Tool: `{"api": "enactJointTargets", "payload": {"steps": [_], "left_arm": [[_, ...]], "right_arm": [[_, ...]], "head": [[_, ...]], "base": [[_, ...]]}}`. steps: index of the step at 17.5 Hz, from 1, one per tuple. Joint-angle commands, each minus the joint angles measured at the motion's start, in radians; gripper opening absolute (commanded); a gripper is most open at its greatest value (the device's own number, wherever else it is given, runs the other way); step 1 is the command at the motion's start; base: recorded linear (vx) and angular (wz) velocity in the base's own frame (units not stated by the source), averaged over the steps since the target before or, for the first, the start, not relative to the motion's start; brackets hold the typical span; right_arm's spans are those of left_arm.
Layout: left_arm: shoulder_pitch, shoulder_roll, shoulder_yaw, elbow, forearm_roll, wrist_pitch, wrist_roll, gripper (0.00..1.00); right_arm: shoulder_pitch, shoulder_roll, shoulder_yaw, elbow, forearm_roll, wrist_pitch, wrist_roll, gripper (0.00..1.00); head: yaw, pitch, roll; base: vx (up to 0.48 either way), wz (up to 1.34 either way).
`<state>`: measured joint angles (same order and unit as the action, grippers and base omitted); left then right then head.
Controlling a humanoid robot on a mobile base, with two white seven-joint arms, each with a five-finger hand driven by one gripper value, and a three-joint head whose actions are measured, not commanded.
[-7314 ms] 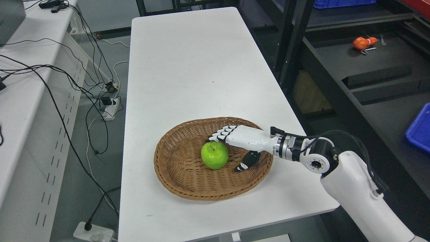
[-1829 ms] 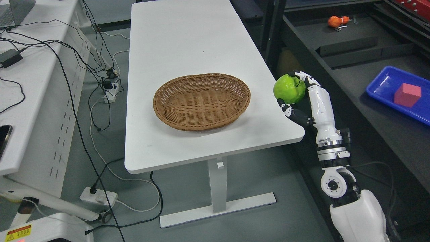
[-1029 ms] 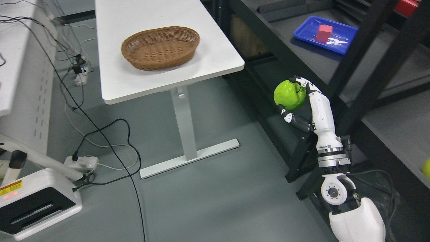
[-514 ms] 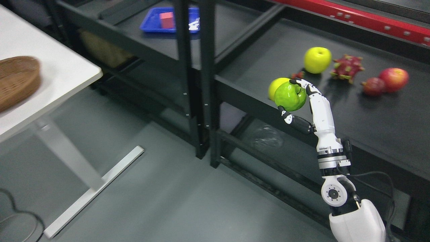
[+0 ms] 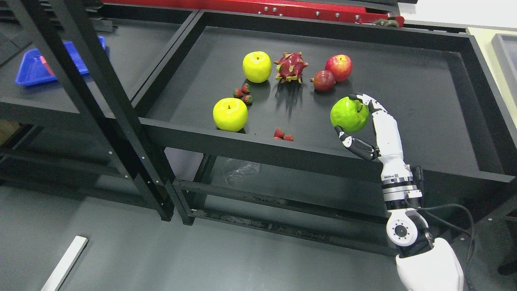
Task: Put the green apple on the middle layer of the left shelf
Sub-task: 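Carry the apple toward the dark fruit shelf while turning, then lower the apple onto the shelf near the dragon fruit and release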
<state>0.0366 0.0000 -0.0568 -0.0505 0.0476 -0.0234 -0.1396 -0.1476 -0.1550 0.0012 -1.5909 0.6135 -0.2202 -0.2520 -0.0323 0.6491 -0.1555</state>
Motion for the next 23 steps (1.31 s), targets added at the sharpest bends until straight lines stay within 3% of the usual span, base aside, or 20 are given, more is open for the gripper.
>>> {"api": "enactJointTargets", "payload": {"steps": [1,19,21,23], "left_arm": [[0.000,0.017,0.000,0.000,0.000,-0.001,0.000,1.00],[0.000,0.017,0.000,0.000,0.000,-0.001,0.002,1.00],[0.000,0.017,0.000,0.001,0.000,-0.001,0.002,1.00],[0.000,0.017,0.000,0.000,0.000,-0.001,0.002,1.00]], "right_arm": [[-0.004,-0.014,-0.021,-0.001,0.000,0.019,0.000,0.00],[0.034,-0.003,0.038,0.002,0.009,0.021,0.007,0.00],[0.056,-0.003,0.062,0.002,0.009,0.021,0.051,0.00],[0.066,-0.011,0.085,0.002,0.006,0.016,0.172,0.00]], "head": [[0.0000,0.000,0.000],[0.0000,0.000,0.000],[0.0000,0.000,0.000],[0.0000,0.000,0.000]], "base": [[0.099,-0.36],[0.224,-0.07],[0.234,-0.14],[0.210,-0.20]]}}
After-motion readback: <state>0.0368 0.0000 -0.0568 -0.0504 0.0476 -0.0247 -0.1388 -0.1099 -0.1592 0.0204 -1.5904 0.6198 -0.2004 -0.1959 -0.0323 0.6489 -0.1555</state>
